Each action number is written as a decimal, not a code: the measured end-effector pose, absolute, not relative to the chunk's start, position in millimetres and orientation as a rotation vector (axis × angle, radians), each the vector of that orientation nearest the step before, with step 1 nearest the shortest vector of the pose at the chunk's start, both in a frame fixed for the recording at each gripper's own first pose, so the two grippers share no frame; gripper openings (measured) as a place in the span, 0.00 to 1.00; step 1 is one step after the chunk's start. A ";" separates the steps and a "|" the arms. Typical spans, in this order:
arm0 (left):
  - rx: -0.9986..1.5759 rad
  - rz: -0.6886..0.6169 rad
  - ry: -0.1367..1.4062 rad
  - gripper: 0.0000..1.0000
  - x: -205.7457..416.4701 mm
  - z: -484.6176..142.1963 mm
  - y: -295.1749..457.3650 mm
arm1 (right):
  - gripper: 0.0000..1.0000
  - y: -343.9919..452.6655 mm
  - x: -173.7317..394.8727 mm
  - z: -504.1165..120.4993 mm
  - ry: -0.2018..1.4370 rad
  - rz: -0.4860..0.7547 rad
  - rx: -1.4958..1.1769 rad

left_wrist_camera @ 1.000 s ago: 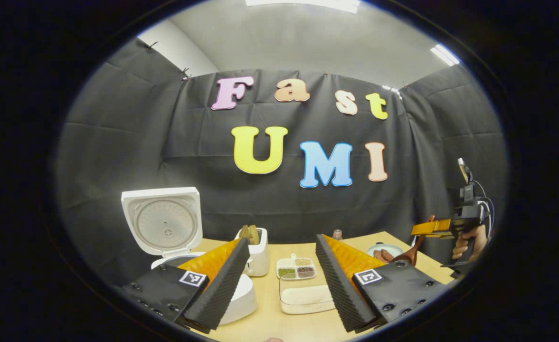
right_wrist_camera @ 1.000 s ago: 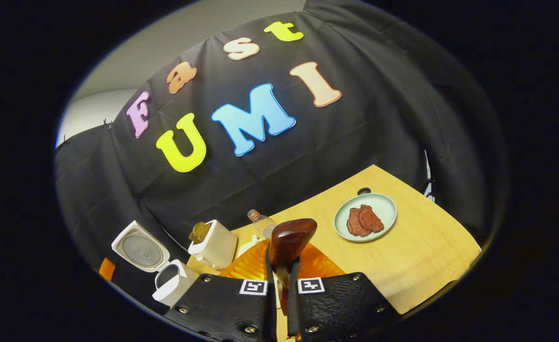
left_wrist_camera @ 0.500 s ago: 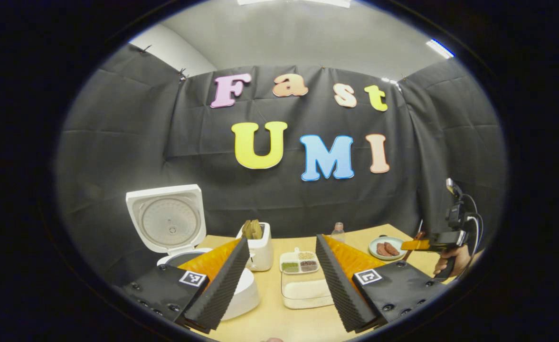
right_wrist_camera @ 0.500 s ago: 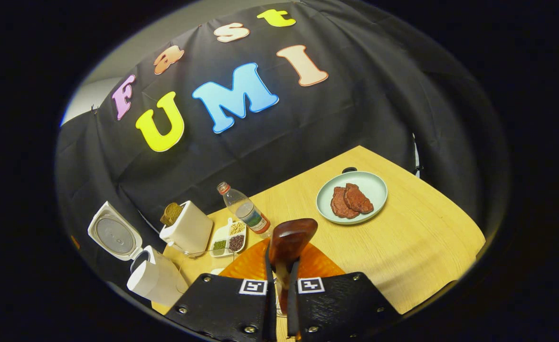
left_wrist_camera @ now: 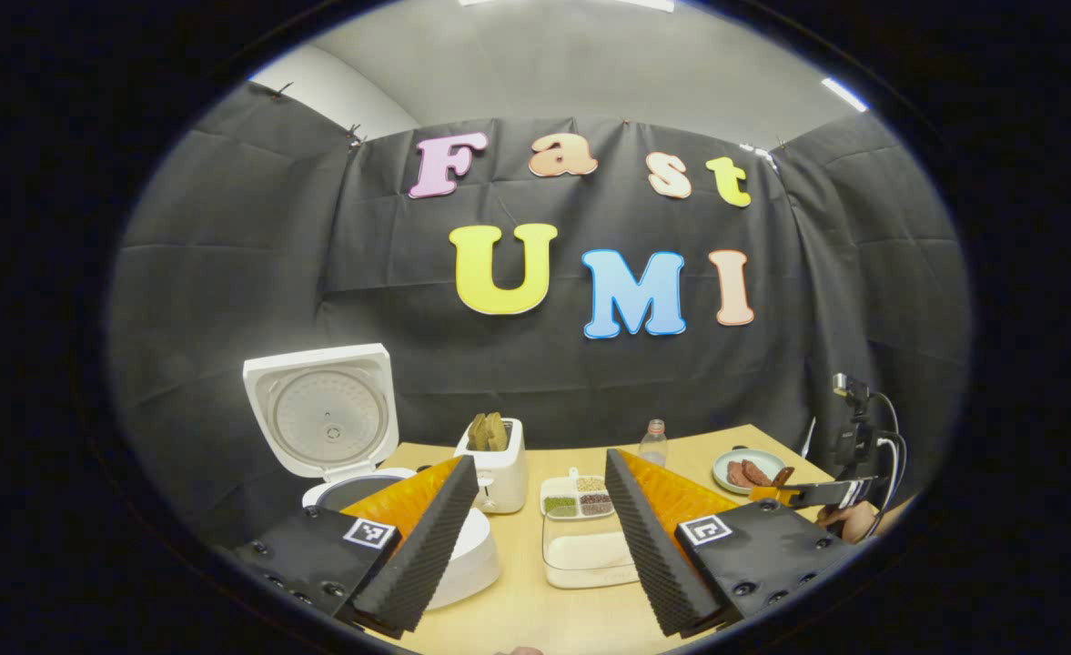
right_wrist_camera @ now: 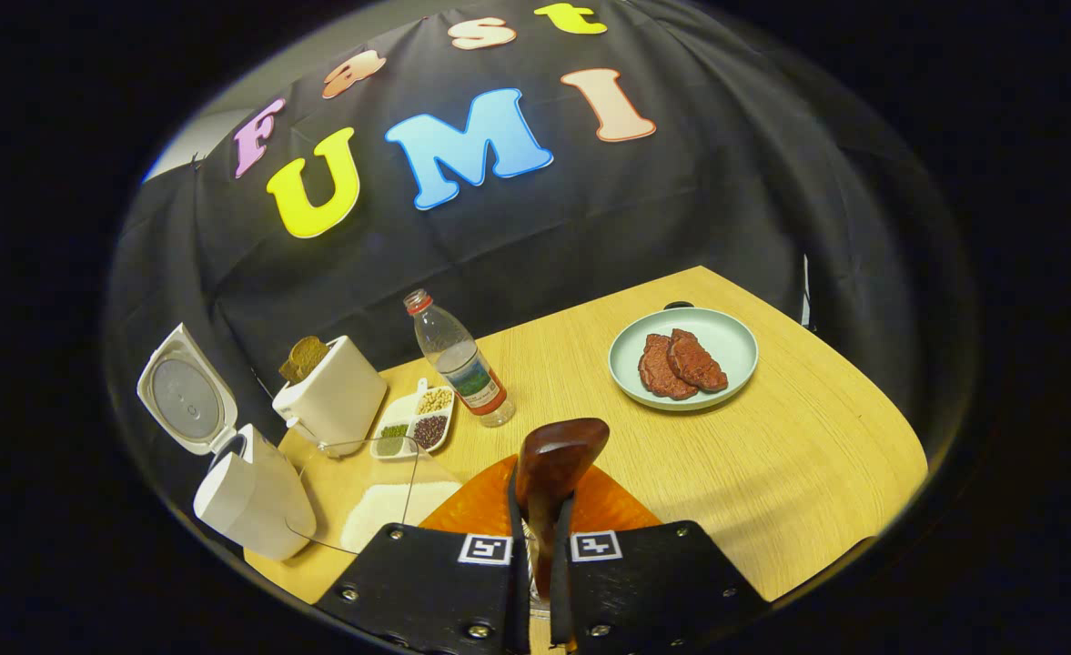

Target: Close the left gripper, press the button to open the rice cooker; take a wooden spoon from the chopstick holder with the right hand, scoop a spoonful of rice and pour it into the rice cooker, then put the wooden spoon back into the chopstick holder.

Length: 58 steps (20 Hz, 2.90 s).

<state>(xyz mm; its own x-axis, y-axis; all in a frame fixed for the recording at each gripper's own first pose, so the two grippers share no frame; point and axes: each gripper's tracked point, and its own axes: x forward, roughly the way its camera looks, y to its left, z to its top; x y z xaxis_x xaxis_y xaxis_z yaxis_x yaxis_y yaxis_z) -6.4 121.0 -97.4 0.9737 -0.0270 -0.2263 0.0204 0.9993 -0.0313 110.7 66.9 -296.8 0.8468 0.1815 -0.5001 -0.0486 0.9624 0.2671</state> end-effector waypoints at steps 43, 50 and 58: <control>-0.060 0.211 0.137 0.97 125.2 -3.4 343.5 | 0.85 104.6 72.1 -38.6 0.044 0.229 -0.006; -0.029 0.295 0.180 0.96 189.8 -15.5 418.4 | 0.85 99.7 79.1 -39.1 0.052 0.194 -0.021; -0.082 0.502 0.260 0.97 250.8 -61.3 492.4 | 0.85 96.8 96.6 -44.3 0.071 0.154 -0.032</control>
<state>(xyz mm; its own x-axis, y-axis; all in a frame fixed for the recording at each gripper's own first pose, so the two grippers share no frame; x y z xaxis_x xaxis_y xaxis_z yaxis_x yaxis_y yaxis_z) 250.8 492.4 -61.3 0.8445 0.4650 -0.2658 -0.4858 0.8740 -0.0142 96.6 96.8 -44.3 0.9856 0.1525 -0.0734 -0.1547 0.9876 -0.0261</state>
